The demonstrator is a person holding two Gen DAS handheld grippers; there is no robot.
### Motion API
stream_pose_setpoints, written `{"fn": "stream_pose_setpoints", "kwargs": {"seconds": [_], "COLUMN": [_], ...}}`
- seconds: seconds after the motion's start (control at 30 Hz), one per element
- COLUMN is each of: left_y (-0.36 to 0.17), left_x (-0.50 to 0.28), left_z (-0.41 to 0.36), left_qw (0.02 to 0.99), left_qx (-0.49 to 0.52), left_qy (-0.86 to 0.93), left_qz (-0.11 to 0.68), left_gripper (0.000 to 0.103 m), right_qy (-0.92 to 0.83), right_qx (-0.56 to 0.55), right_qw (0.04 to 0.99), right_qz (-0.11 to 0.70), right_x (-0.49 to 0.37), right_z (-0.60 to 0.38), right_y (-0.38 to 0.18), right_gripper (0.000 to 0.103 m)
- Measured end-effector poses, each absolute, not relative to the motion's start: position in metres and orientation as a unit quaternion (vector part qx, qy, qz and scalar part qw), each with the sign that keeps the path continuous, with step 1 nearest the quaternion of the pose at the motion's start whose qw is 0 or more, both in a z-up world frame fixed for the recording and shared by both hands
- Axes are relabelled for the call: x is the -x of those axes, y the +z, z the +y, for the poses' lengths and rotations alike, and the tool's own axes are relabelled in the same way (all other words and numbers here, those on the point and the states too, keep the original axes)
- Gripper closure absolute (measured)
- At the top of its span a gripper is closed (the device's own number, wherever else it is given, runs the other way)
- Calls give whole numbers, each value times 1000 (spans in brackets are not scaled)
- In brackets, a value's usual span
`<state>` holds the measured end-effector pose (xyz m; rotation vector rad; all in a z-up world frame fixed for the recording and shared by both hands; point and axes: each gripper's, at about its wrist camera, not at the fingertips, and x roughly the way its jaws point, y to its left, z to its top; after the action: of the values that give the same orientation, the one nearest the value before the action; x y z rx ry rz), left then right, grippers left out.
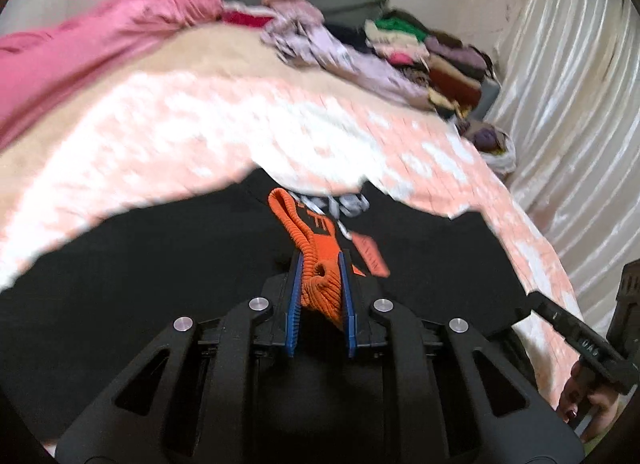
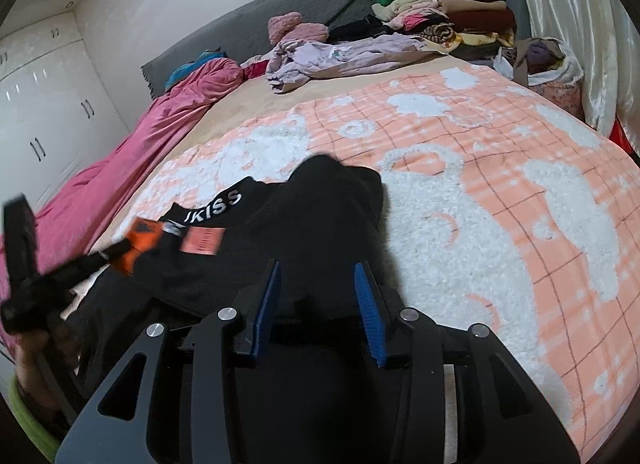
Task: Fold small clothes
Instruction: 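Carry the sleeve across the shirt body with the right tool toward the collar, then open the right tool to release the cuff and lift away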
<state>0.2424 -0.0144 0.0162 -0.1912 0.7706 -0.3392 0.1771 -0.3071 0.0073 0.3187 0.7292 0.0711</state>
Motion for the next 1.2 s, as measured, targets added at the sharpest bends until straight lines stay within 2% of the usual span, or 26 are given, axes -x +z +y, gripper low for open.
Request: {"fn": "stream_pose_setpoints", "kwargs": {"seconds": [0.6,0.87,1.2], "left_y": [-15,-23,-1], "left_x": [-247,-244,-231], "left_z": [19,28,58], "left_qw": [904,895,913], "left_qx": [44,48,74], "left_qy": [-99,-91,-60], "left_qz": [414,433,397], "left_gripper": [92,90,91], "right_qy": [11,-12,5], "right_qx": [-75,-34,-41], "right_qw": [923,901,908], "right_qz": [377,433,417], "right_x": [-213,-230,-216], "right_z": [-275,-274,-268], "right_y": [0,-33,-23], "right_gripper": [63,63,60]}}
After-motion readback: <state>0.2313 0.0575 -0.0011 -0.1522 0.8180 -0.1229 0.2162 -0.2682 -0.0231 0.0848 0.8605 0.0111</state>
